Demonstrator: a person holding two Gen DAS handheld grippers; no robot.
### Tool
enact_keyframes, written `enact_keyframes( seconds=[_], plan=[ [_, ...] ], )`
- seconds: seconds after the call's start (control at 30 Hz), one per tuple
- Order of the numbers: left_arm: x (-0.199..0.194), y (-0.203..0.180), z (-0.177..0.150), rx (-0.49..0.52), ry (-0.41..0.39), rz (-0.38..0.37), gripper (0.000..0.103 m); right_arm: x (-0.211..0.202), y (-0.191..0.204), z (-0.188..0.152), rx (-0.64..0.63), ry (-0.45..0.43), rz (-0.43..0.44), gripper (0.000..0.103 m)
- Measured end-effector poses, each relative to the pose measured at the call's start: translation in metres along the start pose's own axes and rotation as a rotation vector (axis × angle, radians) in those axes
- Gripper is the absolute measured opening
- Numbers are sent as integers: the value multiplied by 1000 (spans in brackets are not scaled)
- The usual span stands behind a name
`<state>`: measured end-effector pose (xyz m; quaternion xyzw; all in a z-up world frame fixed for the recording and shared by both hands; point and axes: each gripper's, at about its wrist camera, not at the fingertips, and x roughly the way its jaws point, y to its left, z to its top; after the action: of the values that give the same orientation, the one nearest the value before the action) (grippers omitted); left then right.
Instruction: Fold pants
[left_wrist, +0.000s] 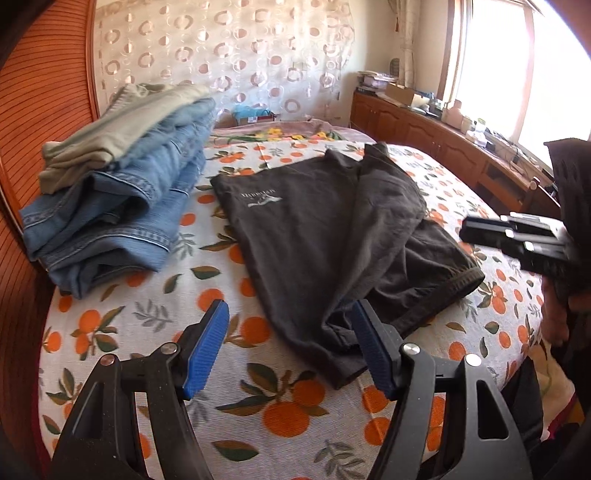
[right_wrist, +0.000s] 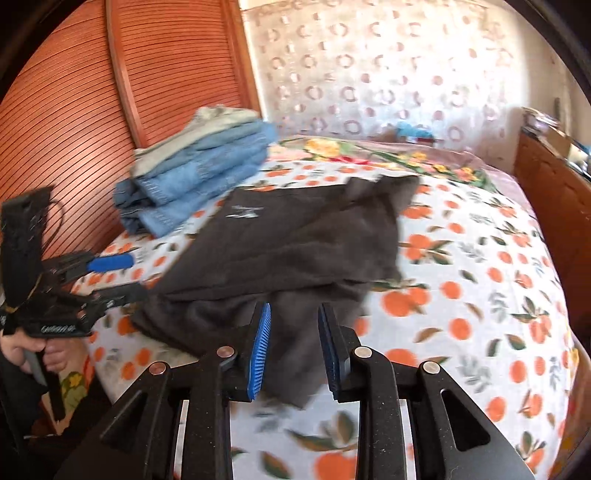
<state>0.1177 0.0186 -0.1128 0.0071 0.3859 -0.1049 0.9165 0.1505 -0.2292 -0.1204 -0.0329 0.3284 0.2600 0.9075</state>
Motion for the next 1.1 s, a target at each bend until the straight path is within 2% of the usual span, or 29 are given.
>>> enact_keyframes(
  seconds=[0.4, 0.6, 0.9, 0.97, 1.0, 1.07, 1.1],
  plan=[
    [24, -6, -11, 20, 78, 5, 70, 35, -27, 26, 65, 27, -65, 31],
    [24, -6, -13, 17, 67, 1, 70, 59, -30, 38, 73, 61, -63, 31],
    [15, -5, -13, 11, 52, -13, 70, 82, -36, 45, 92, 102, -10, 31],
    [11, -5, -13, 12, 42, -22, 67, 84, -36, 45, 82, 99, -8, 31],
    [9, -6, -12, 12, 34, -27, 63, 85, -37, 45, 81, 94, -6, 29],
    [5, -7, -12, 11, 18, -43, 58, 82, -39, 42, 84, 86, 10, 10],
    [4, -8, -12, 10, 12, -50, 55, 81, -39, 41, 84, 82, 20, 6]
  ],
)
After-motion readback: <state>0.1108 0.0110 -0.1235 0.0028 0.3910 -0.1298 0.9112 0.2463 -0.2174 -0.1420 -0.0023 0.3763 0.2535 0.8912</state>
